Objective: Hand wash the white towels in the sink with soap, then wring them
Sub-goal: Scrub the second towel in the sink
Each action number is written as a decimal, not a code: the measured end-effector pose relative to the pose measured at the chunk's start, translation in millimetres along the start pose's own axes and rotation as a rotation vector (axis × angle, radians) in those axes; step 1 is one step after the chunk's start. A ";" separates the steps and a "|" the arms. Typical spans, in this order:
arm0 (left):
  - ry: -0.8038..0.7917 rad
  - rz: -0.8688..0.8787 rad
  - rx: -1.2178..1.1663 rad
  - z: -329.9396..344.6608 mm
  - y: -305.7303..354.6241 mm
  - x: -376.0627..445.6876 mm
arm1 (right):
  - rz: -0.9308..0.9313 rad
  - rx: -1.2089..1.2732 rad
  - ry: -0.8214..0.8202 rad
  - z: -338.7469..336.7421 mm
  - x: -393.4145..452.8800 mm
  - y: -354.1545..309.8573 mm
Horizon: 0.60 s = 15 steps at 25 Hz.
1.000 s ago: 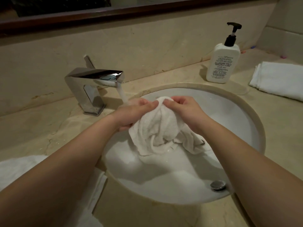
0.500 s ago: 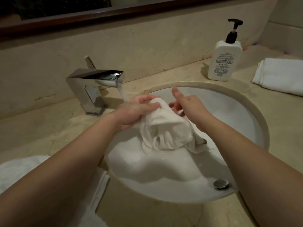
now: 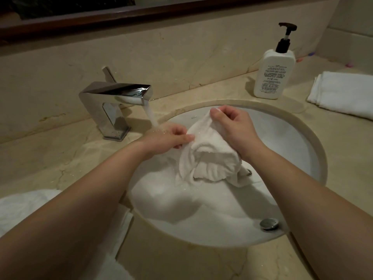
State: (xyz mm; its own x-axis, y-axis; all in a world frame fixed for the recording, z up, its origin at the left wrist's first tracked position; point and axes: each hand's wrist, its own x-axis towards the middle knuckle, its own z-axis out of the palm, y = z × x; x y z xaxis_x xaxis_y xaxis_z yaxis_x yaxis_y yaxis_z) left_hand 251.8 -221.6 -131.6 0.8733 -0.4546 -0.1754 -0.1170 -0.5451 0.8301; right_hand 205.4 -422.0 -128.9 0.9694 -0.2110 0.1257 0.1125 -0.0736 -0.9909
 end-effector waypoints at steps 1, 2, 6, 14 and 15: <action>0.038 0.000 -0.113 0.5 1.6 0.6 | 0.026 0.022 -0.002 -1.6 1.6 0.1; 0.100 0.012 -0.214 0.2 5.3 0.9 | 0.060 0.014 -0.032 -3.2 2.7 0.9; 0.294 0.088 -0.175 -1.4 17.7 -5.6 | 0.091 -0.297 -0.232 -2.7 -2.0 6.5; 0.121 0.149 -0.208 6.4 13.6 -2.3 | 0.051 -0.062 -0.237 14.5 -7.5 1.6; 0.103 0.100 -0.136 4.0 11.4 -2.1 | 0.018 -0.031 -0.194 14.0 -6.2 2.7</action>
State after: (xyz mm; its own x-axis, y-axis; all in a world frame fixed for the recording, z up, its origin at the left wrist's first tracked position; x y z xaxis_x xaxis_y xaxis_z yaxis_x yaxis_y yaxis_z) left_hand 246.8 -229.7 -123.8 0.9053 -0.4230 -0.0392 -0.1464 -0.3973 0.9059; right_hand 202.7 -407.3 -133.0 0.9954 -0.0206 0.0935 0.0909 -0.1026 -0.9906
